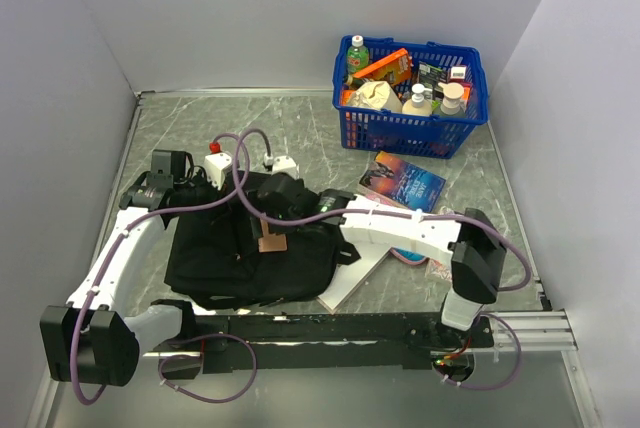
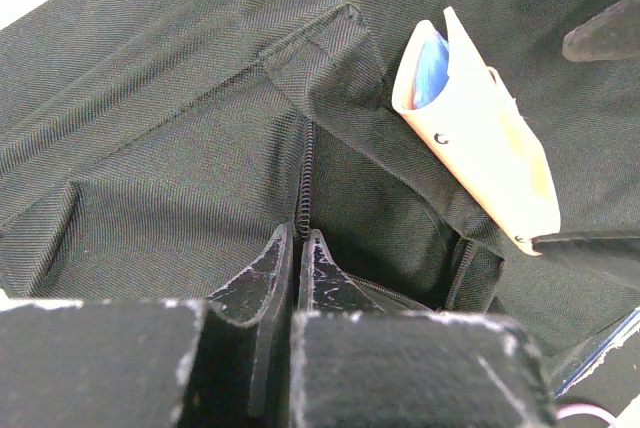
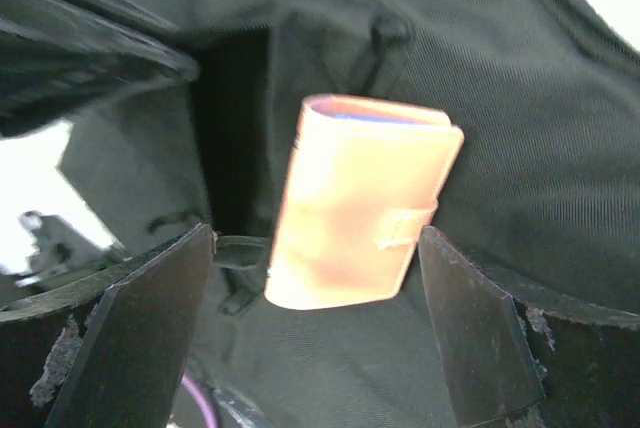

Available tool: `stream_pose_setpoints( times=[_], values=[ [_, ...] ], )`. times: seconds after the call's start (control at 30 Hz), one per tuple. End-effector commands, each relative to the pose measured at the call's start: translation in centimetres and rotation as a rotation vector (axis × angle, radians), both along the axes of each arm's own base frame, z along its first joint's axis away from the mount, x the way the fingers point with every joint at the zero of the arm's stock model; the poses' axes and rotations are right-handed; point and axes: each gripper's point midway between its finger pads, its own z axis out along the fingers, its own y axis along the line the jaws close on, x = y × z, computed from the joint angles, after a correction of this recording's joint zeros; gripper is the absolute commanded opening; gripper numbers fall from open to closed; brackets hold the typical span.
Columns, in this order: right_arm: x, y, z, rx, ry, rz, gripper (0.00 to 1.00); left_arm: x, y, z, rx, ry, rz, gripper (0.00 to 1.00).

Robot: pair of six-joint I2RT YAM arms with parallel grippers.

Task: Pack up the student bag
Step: Place the personal item in the student bag, then adjust the personal item in the student bag.

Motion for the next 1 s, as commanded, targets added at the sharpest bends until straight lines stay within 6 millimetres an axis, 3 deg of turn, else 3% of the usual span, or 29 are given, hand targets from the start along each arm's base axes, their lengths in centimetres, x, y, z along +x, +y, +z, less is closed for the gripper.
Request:
stream_pose_setpoints(
  times=[0.0,0.03,0.33,0.5,0.73,0.97],
  values=[
    [1.0,-2.2,-2.3,-0.156,-0.042,-0.18,0.9,0.3,-1.1,2.0,-0.061,-0.038,-0.025,0.01],
    [0.9,-2.3,-3.2,-0.196,-0.045,-0.179,0.9,0.4,-1.2,2.1,-0.064,-0.039,-0.027,0.01],
    [1.4,0.3,-2.8,-0.186,-0.108,-0.185,0.88,0.3,-1.1,2.3,-0.063,-0.04,-0.025,0.01],
    [1.6,-1.1,-3.1,-0.236,-0.112,-0.217,0.84,0.2,-1.1,2.0,-0.057,-0.04,-0.028,0.01],
    [2.0,-5.1,-4.4,-0.256,-0.062,-0.293,0.82,0.3,-1.1,1.9,-0.064,-0.041,-0.025,0.01],
    [1.7,-3.2,-2.5,-0.249,-0.15,-0.208,0.83,0.5,-1.2,1.9,-0.065,-0.036,-0.025,0.01]
  ],
)
